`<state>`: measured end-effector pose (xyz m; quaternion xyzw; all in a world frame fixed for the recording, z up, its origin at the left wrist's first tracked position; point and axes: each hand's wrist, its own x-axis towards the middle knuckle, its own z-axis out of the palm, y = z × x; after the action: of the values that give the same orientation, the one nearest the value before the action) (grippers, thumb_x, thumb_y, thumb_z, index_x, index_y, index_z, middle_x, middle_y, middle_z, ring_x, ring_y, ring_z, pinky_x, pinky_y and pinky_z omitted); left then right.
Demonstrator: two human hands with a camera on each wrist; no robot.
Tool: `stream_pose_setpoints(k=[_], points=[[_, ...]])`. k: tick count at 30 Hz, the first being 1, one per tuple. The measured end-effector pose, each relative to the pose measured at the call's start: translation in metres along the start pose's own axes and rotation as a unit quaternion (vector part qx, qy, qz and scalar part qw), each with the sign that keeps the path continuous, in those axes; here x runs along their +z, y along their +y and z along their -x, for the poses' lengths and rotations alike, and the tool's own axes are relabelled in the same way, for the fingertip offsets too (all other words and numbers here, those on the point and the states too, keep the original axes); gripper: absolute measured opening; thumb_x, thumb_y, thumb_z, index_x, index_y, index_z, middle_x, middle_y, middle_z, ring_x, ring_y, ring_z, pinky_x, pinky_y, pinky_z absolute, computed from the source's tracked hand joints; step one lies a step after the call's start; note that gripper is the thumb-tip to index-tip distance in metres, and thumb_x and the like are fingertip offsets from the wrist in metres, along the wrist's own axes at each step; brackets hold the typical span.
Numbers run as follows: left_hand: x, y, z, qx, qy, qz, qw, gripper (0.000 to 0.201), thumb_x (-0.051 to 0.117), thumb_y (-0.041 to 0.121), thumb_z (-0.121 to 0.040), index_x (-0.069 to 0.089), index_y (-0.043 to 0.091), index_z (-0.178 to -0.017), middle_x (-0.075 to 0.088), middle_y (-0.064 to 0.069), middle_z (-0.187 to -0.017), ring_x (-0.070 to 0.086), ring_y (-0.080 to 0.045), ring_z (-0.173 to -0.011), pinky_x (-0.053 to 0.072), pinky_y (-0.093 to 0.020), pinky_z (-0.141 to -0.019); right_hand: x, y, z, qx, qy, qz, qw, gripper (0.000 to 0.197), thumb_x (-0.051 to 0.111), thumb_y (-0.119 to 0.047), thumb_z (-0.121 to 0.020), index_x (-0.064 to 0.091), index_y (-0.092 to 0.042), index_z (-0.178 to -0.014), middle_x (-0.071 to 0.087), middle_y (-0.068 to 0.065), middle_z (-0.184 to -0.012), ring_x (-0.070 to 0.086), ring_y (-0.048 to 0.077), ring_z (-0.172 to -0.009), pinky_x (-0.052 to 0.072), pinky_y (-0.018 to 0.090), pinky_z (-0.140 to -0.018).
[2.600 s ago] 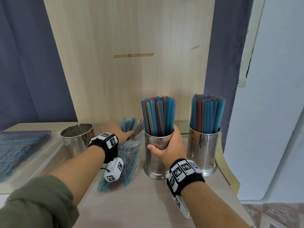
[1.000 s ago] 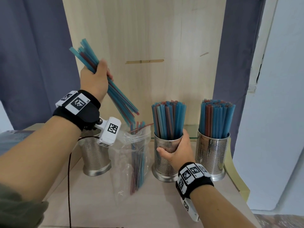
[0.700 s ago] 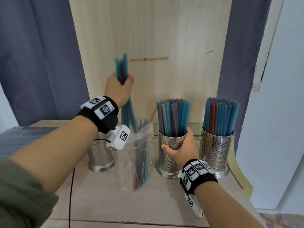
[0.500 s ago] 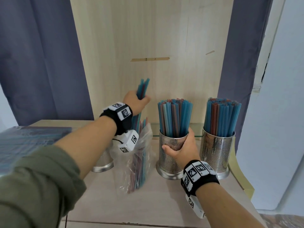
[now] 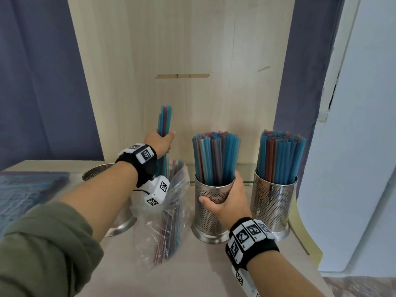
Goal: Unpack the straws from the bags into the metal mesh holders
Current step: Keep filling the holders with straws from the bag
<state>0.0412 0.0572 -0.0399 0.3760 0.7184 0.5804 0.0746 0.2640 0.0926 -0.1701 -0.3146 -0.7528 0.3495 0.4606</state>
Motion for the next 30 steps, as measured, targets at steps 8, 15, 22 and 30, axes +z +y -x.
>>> stream_pose_setpoints(k=[8,15,22,30], points=[[-0.05,0.091,0.016,0.135,0.006,0.201,0.97,0.039,0.061,0.03,-0.092,0.052,0.02,-0.056,0.047,0.006,-0.046,0.045,-0.014,-0.046,0.046,-0.034,-0.057,0.001,0.003,0.0,0.009,-0.001,-0.004,1.0,0.117,0.084,-0.059,-0.049,0.026,-0.028,-0.146,0.048,-0.008,-0.14,0.047,0.011,-0.131,0.044,0.038,-0.111],[-0.052,0.127,0.073,0.102,-0.075,0.389,0.912,0.029,0.062,0.03,-0.095,0.046,0.022,-0.071,0.039,0.008,-0.052,0.04,-0.006,-0.047,0.044,-0.025,-0.052,0.002,0.003,0.001,0.017,0.008,0.006,1.0,0.122,0.083,-0.062,-0.046,0.025,-0.026,-0.147,0.048,-0.006,-0.141,0.047,0.013,-0.131,0.043,0.04,-0.111],[0.0,0.093,0.083,0.099,0.044,0.352,0.93,0.034,0.064,0.027,-0.093,0.046,0.017,-0.066,0.048,0.008,-0.046,0.047,-0.01,-0.046,0.045,-0.031,-0.059,0.003,0.002,0.001,0.024,0.003,-0.011,1.0,0.116,0.086,-0.057,-0.048,0.029,-0.028,-0.145,0.049,-0.008,-0.139,0.048,0.011,-0.13,0.043,0.04,-0.111],[0.027,0.074,0.103,0.19,0.052,0.234,0.952,0.021,0.068,0.022,-0.089,0.055,0.012,-0.076,0.054,0.006,-0.06,0.055,-0.003,-0.053,0.047,-0.019,-0.055,0.006,0.006,-0.002,0.019,0.011,-0.015,1.0,0.118,0.091,-0.057,-0.049,0.027,-0.033,-0.145,0.048,-0.012,-0.138,0.047,0.008,-0.13,0.044,0.039,-0.11]])
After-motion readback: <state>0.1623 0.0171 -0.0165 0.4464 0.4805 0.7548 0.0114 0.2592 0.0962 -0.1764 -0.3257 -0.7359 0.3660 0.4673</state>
